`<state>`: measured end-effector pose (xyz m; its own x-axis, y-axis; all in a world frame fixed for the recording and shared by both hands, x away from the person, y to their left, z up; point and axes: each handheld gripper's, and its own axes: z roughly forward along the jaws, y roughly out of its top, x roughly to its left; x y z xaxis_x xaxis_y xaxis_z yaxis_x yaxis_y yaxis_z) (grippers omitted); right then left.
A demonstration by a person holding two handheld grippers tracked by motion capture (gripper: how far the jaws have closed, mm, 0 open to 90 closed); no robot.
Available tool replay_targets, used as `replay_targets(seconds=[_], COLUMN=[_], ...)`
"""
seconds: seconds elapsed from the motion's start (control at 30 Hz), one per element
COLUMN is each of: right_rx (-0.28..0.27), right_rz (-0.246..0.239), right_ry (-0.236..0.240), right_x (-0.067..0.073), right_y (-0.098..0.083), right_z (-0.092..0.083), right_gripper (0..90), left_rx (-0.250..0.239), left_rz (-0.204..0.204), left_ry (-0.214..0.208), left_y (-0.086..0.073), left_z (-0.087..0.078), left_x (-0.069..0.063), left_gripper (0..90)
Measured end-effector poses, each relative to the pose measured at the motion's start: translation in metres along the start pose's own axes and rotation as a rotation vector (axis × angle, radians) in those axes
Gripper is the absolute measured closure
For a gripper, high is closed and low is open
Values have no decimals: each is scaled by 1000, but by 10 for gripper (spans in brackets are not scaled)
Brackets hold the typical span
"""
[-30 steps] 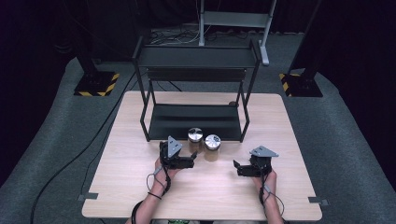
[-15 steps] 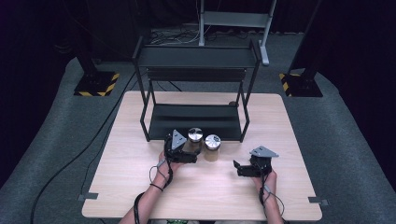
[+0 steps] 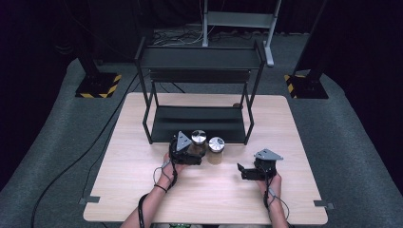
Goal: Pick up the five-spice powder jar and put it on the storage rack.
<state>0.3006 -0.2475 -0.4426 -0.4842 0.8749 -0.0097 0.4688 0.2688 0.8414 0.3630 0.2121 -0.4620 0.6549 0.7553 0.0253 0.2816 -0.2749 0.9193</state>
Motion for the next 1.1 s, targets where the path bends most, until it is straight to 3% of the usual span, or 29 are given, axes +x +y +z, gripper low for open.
replay_targets(seconds=[0.7, 1.1], right_rx=[9, 9], right_rz=[-10, -13], right_ry=[-2, -5], right_x=[1, 2], right_y=[1, 1], right_z=[1, 1], right_gripper=[0, 0], left_rx=[-25, -32], left_rz=[33, 11], left_ry=[-4, -16], left_y=[-7, -9], left_z=[5, 5], left_x=[-4, -1], left_gripper=[283, 300])
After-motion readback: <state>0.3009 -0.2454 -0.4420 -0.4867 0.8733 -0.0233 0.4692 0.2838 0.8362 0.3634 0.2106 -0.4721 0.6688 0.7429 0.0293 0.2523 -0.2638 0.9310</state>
